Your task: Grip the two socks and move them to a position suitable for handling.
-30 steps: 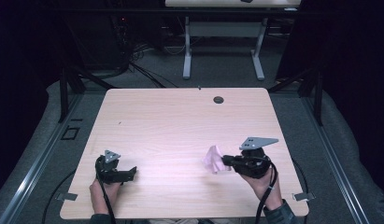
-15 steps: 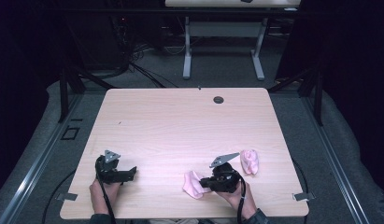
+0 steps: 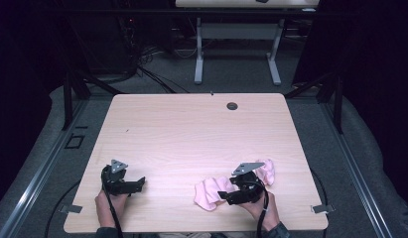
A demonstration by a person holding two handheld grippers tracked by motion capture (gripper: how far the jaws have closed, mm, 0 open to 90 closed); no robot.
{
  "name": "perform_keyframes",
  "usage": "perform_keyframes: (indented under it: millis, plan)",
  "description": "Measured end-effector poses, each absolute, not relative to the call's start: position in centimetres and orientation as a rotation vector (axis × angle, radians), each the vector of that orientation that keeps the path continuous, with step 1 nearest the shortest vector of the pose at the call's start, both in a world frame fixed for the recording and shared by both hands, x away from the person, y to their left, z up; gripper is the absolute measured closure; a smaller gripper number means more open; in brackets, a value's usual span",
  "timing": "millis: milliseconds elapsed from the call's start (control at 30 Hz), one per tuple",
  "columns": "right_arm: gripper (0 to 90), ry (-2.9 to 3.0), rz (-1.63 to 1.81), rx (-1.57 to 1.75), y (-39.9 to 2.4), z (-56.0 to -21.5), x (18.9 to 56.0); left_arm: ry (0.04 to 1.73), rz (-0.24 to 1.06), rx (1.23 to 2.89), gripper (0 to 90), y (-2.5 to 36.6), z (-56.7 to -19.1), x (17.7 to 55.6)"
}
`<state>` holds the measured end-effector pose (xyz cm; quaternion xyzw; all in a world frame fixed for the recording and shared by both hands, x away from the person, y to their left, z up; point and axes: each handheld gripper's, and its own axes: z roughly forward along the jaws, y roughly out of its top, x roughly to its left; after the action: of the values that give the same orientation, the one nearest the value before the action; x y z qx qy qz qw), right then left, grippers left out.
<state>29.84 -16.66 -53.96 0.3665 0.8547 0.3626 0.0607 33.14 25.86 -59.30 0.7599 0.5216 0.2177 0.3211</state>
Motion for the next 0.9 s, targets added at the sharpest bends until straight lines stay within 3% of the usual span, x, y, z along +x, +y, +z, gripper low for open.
perform_keyframes:
  millis: [133, 300, 533, 633, 900]
  plan:
    - [16.7, 2.554, 1.088, 1.076, -17.2, -52.4, 29.3, 1.370, 0.573, 1.997, 0.7, 25.9, -59.3, 33.1]
    - [17.4, 2.580, 1.057, 0.985, -15.3, -51.7, 28.6, 1.370, 0.574, 1.997, 0.7, 25.9, -59.3, 33.1]
    - [34.6, 2.700, 0.974, 0.854, -9.8, -53.4, 28.3, 1.369, 0.574, 2.000, 0.8, 25.9, -59.3, 33.1]
    - [46.1, 2.753, 0.928, 0.797, -7.9, -54.3, 28.1, 1.369, 0.574, 2.000, 0.8, 25.9, -59.3, 33.1]
    - [65.2, 2.784, 0.831, 0.774, -6.6, -55.8, 28.8, 1.369, 0.573, 2.000, 0.8, 25.9, -59.3, 33.1]
